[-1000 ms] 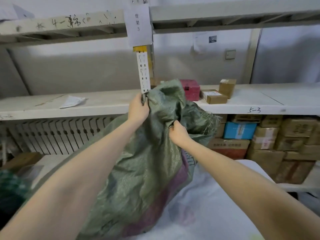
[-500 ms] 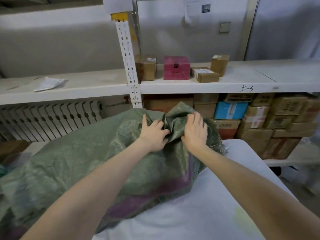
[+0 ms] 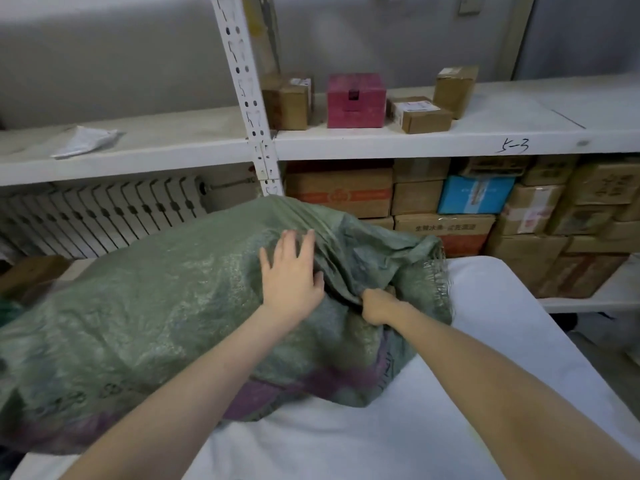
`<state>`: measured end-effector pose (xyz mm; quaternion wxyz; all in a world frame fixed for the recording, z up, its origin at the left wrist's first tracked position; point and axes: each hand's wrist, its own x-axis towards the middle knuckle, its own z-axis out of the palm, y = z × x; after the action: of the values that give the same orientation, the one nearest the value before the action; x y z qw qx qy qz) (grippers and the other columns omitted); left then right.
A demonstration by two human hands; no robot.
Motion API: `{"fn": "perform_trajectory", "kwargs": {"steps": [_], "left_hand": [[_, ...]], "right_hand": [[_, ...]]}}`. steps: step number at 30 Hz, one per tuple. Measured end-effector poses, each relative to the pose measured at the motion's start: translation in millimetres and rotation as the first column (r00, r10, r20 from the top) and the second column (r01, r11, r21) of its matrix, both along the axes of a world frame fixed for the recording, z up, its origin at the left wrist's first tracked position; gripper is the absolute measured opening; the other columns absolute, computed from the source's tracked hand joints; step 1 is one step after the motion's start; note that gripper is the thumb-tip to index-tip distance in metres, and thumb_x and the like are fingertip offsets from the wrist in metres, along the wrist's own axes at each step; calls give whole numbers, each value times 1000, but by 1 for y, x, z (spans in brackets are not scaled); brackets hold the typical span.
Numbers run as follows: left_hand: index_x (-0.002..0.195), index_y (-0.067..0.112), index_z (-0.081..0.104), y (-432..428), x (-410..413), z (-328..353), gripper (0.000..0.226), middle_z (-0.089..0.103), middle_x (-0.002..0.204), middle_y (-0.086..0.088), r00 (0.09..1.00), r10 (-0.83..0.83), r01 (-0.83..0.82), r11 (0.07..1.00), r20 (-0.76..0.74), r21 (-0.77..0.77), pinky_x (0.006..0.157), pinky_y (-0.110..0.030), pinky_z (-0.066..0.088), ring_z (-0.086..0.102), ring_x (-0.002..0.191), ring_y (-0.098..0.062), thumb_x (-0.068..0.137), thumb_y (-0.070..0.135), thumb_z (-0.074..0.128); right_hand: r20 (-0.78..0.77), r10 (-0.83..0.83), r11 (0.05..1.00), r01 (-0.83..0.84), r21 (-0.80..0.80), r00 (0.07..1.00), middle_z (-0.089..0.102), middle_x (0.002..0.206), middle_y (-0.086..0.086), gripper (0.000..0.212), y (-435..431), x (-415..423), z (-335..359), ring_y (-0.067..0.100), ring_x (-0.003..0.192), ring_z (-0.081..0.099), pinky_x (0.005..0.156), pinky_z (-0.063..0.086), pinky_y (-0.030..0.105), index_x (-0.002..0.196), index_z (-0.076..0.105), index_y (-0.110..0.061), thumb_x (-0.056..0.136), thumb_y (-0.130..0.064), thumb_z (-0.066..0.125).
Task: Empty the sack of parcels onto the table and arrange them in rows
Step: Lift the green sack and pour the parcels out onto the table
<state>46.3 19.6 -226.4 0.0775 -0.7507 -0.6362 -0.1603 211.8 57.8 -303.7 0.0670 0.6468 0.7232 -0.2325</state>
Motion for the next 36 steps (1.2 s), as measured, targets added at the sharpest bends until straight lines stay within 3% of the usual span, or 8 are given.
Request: {"fn": "perform_trajectory", "kwargs": {"steps": [7, 11, 15, 19, 23, 27, 30, 36], "left_hand": [[153, 25, 1, 4, -43, -4, 88, 5, 158, -16, 944, 322, -330, 924, -70, -194, 113, -64, 10, 8, 146, -36, 88, 40, 58], [150, 26, 20, 9, -49, 6, 74, 30, 147, -13, 950, 312, -307, 938, 5, -162, 114, -61, 15, 33, 135, -35, 87, 33, 58], [148, 19, 26, 2, -59, 9, 70, 38, 144, -12, 901, 361, -336, 932, 240, -137, 114, -60, 18, 39, 132, -35, 88, 30, 59], [149, 9, 23, -13, -81, 11, 76, 30, 149, -14, 789, 486, -510, 859, 376, -40, 115, -53, 19, 26, 140, -35, 88, 32, 62], [150, 5, 15, -29, -116, 16, 82, 13, 156, -14, 446, 629, -741, 659, 637, -133, 117, -50, 8, 10, 145, -33, 88, 31, 62], [152, 2, 6, -47, -159, 8, 101, 6, 159, -17, -99, 720, -778, 375, 687, -504, 118, -49, 12, 9, 146, -34, 85, 50, 63], [153, 10, 15, -57, -173, 3, 106, 11, 160, -14, -493, 513, -507, 487, 703, -711, 117, -52, 16, 16, 145, -35, 77, 65, 63], [153, 11, 17, -52, -174, 5, 86, 5, 161, -15, -526, 531, -311, 607, 664, -731, 116, -47, 7, 6, 148, -32, 90, 53, 57]], "right_hand": [[91, -85, 991, 75, 109, 992, 59, 117, 8, 29, 12, -14, 42, 25, 97, 59, 72, 45, 33, 116, 55, -12, 89, -22, 56], [51, -144, 923, 116, 368, 988, 40, 136, 14, 82, 23, -47, 91, 31, 120, 48, 85, 43, 40, 139, 30, -10, 75, -29, 76], [-6, 117, 776, -88, 624, 993, 21, 153, 12, 95, 26, -85, 114, 32, 140, 25, 111, 27, 53, 147, 18, -13, 73, -26, 77], [61, 392, 768, -363, 527, 918, 17, 159, 2, 81, 33, -118, 107, 26, 146, 13, 113, 6, 62, 152, 14, -25, 87, -21, 61], [65, 344, 765, -320, 558, 937, 47, 136, 10, 45, 43, -138, 118, 31, 133, 34, 115, 10, 60, 133, 44, -16, 89, -19, 51], [63, 394, 731, -354, 583, 917, 49, 134, 12, 39, 60, -167, 130, 30, 131, 36, 116, 13, 57, 129, 51, -10, 92, -21, 49], [9, 471, 746, -403, 529, 882, 48, 134, 12, 39, 74, -193, 129, 30, 129, 39, 114, 20, 56, 129, 48, -7, 94, -25, 49], [9, 510, 771, -461, 440, 860, 43, 138, 14, 45, 107, -239, 133, 33, 126, 41, 100, 41, 50, 134, 40, -6, 98, -33, 47]]}}
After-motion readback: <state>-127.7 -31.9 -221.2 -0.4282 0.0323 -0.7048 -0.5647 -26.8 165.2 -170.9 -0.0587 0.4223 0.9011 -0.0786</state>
